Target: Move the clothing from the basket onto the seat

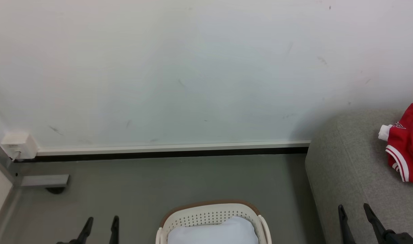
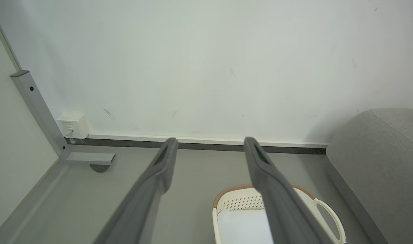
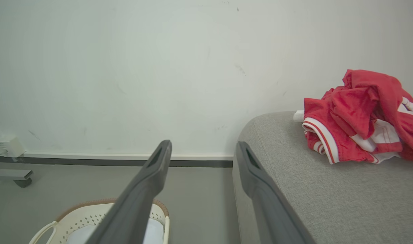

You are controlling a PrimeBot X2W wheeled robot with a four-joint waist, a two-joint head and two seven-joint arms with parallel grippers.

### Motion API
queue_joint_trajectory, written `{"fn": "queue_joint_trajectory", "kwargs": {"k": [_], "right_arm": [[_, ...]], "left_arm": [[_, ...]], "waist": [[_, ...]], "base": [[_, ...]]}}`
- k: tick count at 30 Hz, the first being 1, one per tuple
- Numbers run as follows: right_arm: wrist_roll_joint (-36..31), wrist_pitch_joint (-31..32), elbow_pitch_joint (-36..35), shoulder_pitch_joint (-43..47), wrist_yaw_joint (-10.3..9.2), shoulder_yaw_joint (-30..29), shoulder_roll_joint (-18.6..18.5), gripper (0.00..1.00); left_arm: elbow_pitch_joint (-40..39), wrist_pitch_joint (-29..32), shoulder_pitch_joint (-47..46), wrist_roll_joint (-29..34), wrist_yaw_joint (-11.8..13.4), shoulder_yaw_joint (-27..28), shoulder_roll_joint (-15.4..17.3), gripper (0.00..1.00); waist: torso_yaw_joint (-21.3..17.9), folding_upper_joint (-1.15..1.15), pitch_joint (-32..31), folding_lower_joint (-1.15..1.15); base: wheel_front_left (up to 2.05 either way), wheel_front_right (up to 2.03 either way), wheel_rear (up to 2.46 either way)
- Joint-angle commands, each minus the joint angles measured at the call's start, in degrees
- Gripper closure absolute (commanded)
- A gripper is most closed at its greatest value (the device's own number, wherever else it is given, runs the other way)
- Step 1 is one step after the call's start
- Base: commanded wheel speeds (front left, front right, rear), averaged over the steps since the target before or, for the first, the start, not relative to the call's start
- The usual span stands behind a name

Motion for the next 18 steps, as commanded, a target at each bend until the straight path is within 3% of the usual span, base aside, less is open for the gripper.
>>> {"fn": "queue_joint_trajectory", "kwargs": {"k": [1, 18], "right_arm": [[0.20, 0.05, -0.15, 0.13, -0.15, -0.02, -0.14, 0.00], [0.36, 0.05, 0.07, -0.04, -0.15, -0.10, -0.14, 0.00]], "left_arm": [[0.16, -0.02, -0.11, 0.42, -0.33, 0.37, -0.07, 0.00], [0.80, -0.02, -0.70, 3.67, -3.18, 3.09, -2.34, 0.00]], "waist": [[-0.11, 0.00, 0.01, 0.00], [-0.56, 0.00, -0.06, 0.00]], "base": [[0.00, 0.00, 0.00], [0.00, 0.00, 0.00]]}}
